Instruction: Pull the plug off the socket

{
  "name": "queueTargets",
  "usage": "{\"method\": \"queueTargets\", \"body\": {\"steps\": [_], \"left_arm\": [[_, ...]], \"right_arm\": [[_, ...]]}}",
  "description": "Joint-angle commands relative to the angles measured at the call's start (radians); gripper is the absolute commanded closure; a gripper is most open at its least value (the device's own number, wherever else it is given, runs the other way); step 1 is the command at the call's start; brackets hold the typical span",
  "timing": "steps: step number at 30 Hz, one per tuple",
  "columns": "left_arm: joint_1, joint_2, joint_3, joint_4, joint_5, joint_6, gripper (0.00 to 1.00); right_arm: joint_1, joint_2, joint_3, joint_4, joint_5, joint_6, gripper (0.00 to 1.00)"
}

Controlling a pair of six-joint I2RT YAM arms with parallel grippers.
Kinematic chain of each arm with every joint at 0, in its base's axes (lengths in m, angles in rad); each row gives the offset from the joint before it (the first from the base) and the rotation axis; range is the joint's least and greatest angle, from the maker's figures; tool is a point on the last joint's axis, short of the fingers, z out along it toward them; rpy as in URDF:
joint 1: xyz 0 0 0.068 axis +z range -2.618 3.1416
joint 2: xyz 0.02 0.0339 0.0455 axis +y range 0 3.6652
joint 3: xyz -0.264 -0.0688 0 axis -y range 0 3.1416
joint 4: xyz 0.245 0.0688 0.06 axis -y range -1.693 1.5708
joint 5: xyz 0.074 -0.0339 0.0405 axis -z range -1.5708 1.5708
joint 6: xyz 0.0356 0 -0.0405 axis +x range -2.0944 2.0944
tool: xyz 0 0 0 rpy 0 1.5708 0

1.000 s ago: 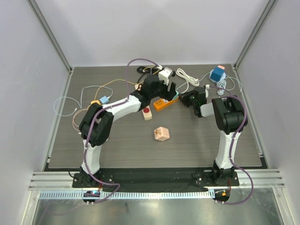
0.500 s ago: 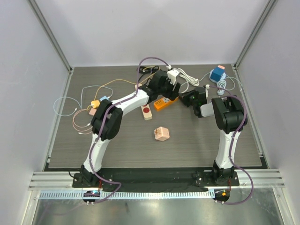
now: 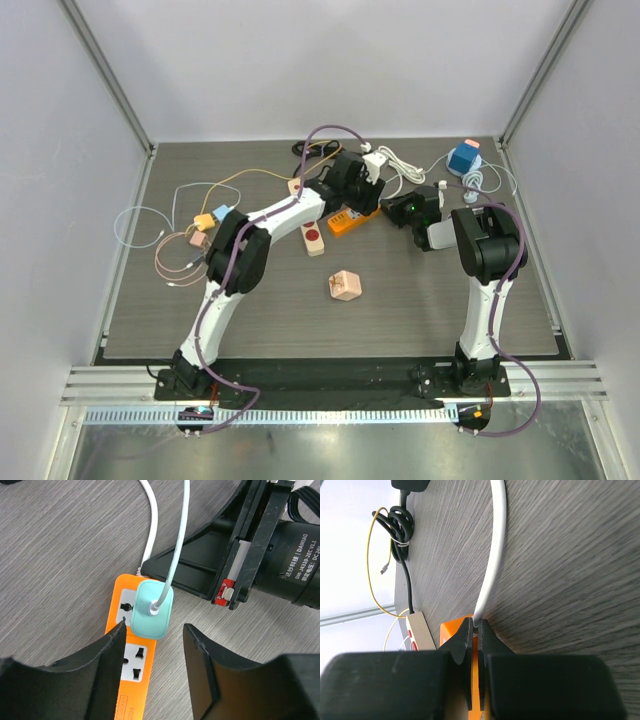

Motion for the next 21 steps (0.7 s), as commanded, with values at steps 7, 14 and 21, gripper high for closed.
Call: {"method": "queueTargets", "body": {"steps": [7, 14, 21], "left_arm": [[-0.02, 0.043, 0.098, -0.045, -0.021, 0.034, 0.52], [-0.039, 0.098, 0.189, -0.136, -0.07, 0.063, 0.7], [-0.042, 0.025, 0.088, -0.035, -0.078, 0.059, 1.0]], "right_arm": [[0.002, 0.015, 0.007, 0.008, 0.001, -0.007, 0.99], [0.002, 0.014, 0.004, 0.011, 0.004, -0.005, 0.99], [0.002, 0.005, -0.002, 0.005, 0.013, -0.005, 0.99]]}}
